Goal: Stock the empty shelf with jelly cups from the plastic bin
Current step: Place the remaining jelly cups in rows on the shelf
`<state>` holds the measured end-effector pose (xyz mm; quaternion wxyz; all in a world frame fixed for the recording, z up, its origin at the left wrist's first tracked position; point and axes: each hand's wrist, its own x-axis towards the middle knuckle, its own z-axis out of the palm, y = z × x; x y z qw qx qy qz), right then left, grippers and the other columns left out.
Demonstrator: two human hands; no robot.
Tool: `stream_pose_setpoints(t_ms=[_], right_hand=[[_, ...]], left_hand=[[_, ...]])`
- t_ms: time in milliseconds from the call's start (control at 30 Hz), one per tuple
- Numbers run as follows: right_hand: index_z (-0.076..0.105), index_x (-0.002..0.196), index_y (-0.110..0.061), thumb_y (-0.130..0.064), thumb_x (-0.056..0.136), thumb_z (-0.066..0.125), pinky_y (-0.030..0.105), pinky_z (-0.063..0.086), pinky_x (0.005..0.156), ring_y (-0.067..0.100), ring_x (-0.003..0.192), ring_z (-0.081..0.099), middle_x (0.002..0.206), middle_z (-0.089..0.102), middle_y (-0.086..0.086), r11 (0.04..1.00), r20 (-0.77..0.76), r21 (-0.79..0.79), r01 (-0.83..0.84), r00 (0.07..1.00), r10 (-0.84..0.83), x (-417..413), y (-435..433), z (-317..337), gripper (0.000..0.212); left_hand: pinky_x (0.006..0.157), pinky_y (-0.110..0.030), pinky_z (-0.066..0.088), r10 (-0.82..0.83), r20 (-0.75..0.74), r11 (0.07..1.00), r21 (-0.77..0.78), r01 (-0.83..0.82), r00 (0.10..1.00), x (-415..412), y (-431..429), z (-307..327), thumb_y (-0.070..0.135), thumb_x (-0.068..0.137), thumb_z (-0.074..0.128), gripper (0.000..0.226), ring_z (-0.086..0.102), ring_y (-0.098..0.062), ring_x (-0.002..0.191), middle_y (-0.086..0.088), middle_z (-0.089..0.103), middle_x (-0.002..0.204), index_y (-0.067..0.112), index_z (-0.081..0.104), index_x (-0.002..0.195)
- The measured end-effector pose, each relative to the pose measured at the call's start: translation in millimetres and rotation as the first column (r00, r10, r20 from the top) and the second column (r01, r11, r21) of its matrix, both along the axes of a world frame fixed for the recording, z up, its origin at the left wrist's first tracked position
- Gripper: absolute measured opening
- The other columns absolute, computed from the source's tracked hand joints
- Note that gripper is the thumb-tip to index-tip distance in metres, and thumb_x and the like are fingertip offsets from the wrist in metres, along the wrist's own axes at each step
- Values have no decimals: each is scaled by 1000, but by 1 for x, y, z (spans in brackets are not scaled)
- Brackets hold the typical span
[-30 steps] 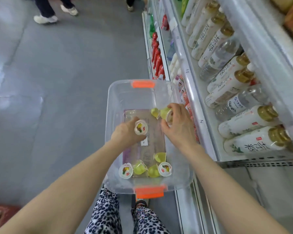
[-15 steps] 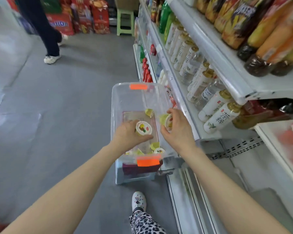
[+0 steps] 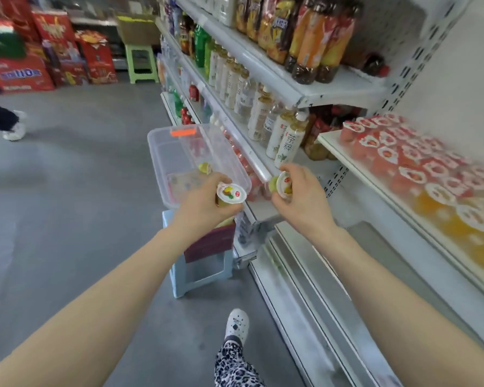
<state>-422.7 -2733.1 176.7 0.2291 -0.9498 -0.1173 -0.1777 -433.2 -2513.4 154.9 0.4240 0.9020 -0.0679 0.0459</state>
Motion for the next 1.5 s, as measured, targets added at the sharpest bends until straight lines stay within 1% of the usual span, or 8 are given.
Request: stream_pose_setpoints(t_ms=[200, 300, 467, 667, 800, 1167, 1367, 1500], right_hand=[[51, 121, -17, -30, 77, 71, 32, 40, 77, 25, 98, 55, 109, 60, 6, 981, 46, 14, 196, 980, -196, -61, -69, 42, 50], [53, 122, -15, -31, 79, 71, 29, 36, 73, 25, 97, 55, 108, 62, 6, 964, 91, 12, 264, 960, -264, -92, -107, 63, 49], [54, 128, -17, -35, 82, 68, 28, 33, 87, 25, 110, 50, 118, 59, 6, 929, 166, -42, 368, 919, -357, -150, -176, 90, 51], [58, 129, -17, -37, 82, 70, 29, 36, 93, 26, 108, 54, 113, 59, 7, 875, 224, -41, 482, 858, -462, -236, -262, 121, 52], [60, 126, -18, -38, 82, 71, 25, 33, 87, 26, 105, 55, 109, 59, 6, 812, 248, -58, 581, 796, -552, -300, -330, 135, 50], [55, 131, -20, -40, 83, 69, 29, 38, 93, 25, 111, 55, 117, 58, 6, 647, 190, -15, 762, 638, -747, -459, -464, 136, 54], [49, 117, -19, -38, 80, 71, 34, 45, 82, 27, 97, 60, 110, 61, 4, 531, 150, 52, 846, 519, -842, -554, -530, 136, 47], [51, 108, -19, -37, 79, 73, 30, 38, 76, 25, 97, 59, 104, 63, 0, 421, 95, 109, 900, 412, -906, -605, -572, 134, 41]], left_hand=[[79, -36, 53, -164, 58, 986, 18, 163, 985, -26, -63, 34, 48, 72, 79, 52, 64, -15, 90, 9, 67, 102, 32, 53, 114], [76, -28, 49, -254, 86, 967, 11, 254, 963, -40, -100, 51, 43, 73, 80, 51, 61, -11, 92, 11, 63, 106, 31, 54, 116], [82, -36, 52, -354, 159, 934, 13, 357, 921, -73, -175, 79, 44, 71, 80, 55, 61, -12, 94, 11, 63, 106, 29, 55, 117], [83, -36, 53, -425, 228, 891, -65, 449, 876, -128, -281, 115, 47, 71, 80, 53, 65, -11, 87, 14, 66, 100, 29, 56, 115], [80, -33, 54, -493, 242, 841, -116, 529, 836, -175, -358, 127, 42, 72, 81, 52, 67, -10, 80, 10, 67, 101, 27, 59, 116], [73, -39, 57, -666, 227, 709, -102, 698, 710, -289, -515, 130, 41, 68, 83, 53, 67, -9, 77, 13, 66, 101, 27, 60, 114], [82, -37, 55, -738, 233, 631, -90, 770, 633, -353, -588, 130, 43, 69, 82, 62, 66, -9, 87, 10, 63, 111, 26, 55, 122], [85, -41, 53, -773, 241, 595, -47, 803, 587, -384, -628, 129, 43, 69, 81, 58, 65, -15, 95, 6, 64, 112, 25, 56, 119]])
